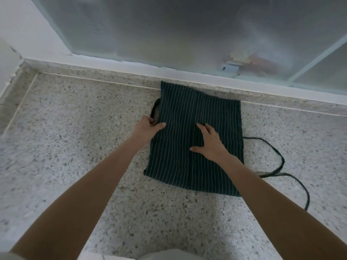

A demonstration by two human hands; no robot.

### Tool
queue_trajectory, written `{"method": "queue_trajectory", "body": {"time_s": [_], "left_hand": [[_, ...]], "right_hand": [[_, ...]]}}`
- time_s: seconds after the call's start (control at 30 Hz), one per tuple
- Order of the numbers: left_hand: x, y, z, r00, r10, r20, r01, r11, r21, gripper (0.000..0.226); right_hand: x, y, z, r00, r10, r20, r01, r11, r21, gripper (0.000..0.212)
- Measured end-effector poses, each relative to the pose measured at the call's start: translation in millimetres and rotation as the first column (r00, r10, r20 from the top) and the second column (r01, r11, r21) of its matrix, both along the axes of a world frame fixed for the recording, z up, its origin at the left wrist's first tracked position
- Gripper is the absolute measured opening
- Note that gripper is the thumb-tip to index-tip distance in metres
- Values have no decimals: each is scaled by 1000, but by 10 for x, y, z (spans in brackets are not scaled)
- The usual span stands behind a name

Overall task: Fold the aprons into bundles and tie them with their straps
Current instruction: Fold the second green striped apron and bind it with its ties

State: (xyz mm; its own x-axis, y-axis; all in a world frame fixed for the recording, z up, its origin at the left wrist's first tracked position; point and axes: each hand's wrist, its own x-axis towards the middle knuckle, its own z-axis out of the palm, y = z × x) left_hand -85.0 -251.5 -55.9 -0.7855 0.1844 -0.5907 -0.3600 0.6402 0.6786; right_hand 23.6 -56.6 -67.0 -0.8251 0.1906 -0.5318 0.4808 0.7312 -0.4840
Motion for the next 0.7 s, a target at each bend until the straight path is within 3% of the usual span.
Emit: {"method": "queue_trajectory", "body": {"time_s": [0.23,0.5,0.6,0.7], "left_hand": [[424,-443,-45,991,35,133,-55,987,149,34],[813,-584,1,950,-201,237,161,971,178,30],[892,-662,-91,942,-313,122,308,949,62,26],[924,-705,-140,916,-401,27,400,902,-164,33]], "right_hand": [[472,-222,-2,999,-34,17,35,999,-23,93],[618,-370,-69,984,27,173,-43,995,91,105],[629,-451,-103,968,59,245,-94,986,136,113],[614,-484,-98,961,63,271,-106,983,149,117]]}}
